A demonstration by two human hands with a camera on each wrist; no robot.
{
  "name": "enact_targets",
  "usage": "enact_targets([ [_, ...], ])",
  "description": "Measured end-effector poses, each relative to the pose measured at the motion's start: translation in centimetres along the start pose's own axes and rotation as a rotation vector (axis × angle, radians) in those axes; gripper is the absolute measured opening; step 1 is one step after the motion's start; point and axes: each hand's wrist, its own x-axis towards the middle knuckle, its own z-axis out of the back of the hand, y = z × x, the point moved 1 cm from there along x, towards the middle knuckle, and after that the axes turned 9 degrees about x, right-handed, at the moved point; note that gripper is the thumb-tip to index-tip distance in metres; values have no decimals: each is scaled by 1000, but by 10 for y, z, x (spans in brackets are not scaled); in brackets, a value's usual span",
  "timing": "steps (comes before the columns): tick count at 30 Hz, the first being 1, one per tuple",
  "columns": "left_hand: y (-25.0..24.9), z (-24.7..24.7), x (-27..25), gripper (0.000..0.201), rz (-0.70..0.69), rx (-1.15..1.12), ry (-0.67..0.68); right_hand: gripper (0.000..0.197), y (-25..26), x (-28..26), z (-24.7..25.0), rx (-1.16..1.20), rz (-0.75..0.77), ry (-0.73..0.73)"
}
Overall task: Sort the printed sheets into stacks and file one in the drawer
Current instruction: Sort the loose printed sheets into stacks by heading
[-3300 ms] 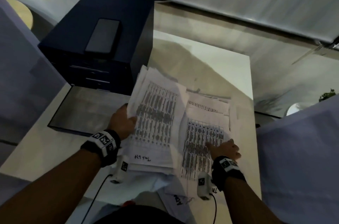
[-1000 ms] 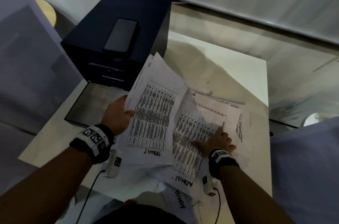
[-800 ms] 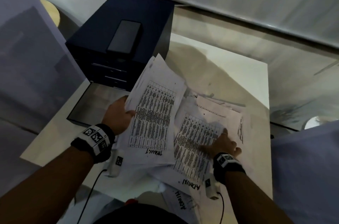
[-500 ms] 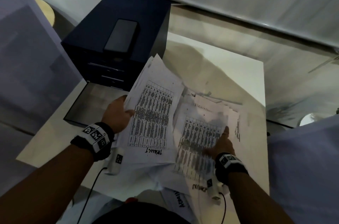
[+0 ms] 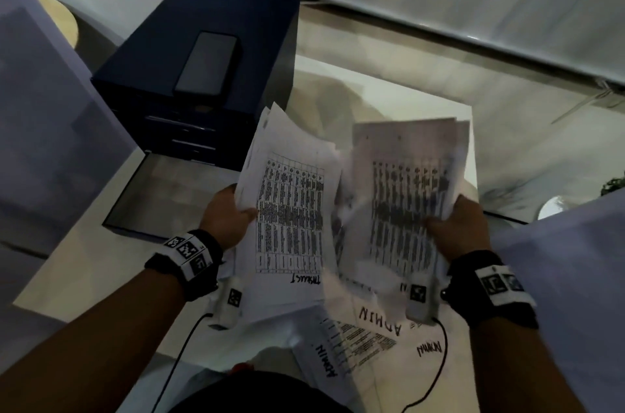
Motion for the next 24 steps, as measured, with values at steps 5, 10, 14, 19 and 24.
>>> enact_targets([
  [5, -1, -26, 3, 41, 14, -45, 82, 35, 62, -4, 62, 88, 198, -242],
  [10, 16, -62, 5, 79, 36, 15, 108, 43, 74, -5, 75, 348, 210, -243],
  [14, 45, -93, 20, 71, 188, -121, 249, 48, 26, -4, 3, 435, -5, -34],
  [19, 70, -105, 38, 70, 297, -274, 224, 64, -38, -15, -101, 402, -442, 146],
  [24, 45, -93, 27, 47, 187, -82, 208, 34, -51, -15, -120, 125, -345, 328],
])
